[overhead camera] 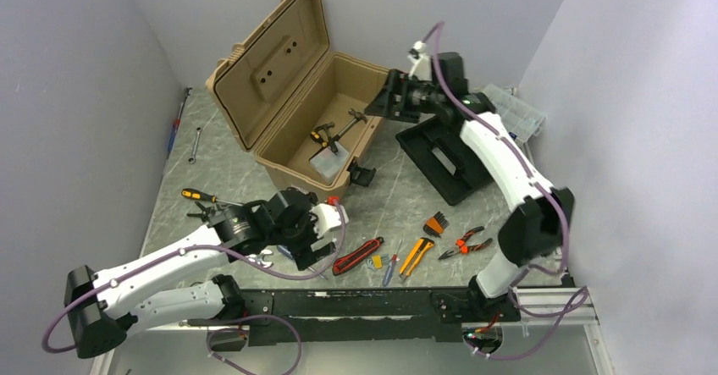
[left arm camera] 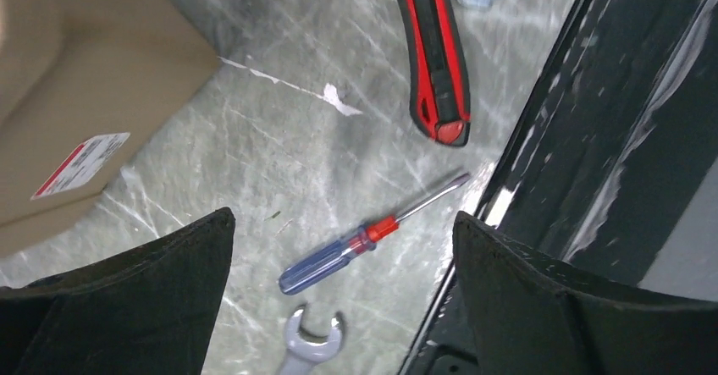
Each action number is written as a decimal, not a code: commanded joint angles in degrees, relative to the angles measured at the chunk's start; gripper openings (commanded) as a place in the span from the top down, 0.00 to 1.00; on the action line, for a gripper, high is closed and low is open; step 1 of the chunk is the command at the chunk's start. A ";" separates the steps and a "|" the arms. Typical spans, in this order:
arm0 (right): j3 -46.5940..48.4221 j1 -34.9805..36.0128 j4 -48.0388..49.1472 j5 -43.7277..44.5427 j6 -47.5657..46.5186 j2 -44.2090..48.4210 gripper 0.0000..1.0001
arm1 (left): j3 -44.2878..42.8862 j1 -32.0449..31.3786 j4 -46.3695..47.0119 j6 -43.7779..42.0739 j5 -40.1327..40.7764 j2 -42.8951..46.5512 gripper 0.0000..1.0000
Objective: Pack the tool kit
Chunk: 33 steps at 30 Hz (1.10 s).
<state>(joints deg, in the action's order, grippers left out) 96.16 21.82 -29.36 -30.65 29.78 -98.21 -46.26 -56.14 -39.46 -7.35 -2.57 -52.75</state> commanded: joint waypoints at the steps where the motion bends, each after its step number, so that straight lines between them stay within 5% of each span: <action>1: -8.20 -3.59 5.06 -3.47 0.18 10.18 0.19 | 0.95 -0.24 -1.06 -16.59 -2.68 -3.97 0.01; 10: -18.28 -5.14 7.77 -7.36 1.76 19.50 0.18 | -4.19 2.32 -15.07 -27.97 -3.23 -17.99 0.08; 19: -21.63 -5.15 9.41 -9.75 3.17 22.05 0.20 | 0.20 3.50 -9.59 -32.98 -1.70 -21.00 0.15; 29: -22.11 -5.64 9.51 -10.25 3.63 23.80 0.20 | 4.66 3.45 -1.93 -35.17 1.76 -25.83 0.48; 33: -22.56 -6.22 9.70 -10.60 3.78 24.59 0.20 | 4.81 3.41 -1.22 -34.31 0.87 -31.21 0.50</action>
<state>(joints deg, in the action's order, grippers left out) 74.22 16.29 -22.35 -39.68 32.88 -75.83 -41.43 -52.88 -43.64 -40.73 -1.34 -79.31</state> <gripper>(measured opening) 0.800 0.504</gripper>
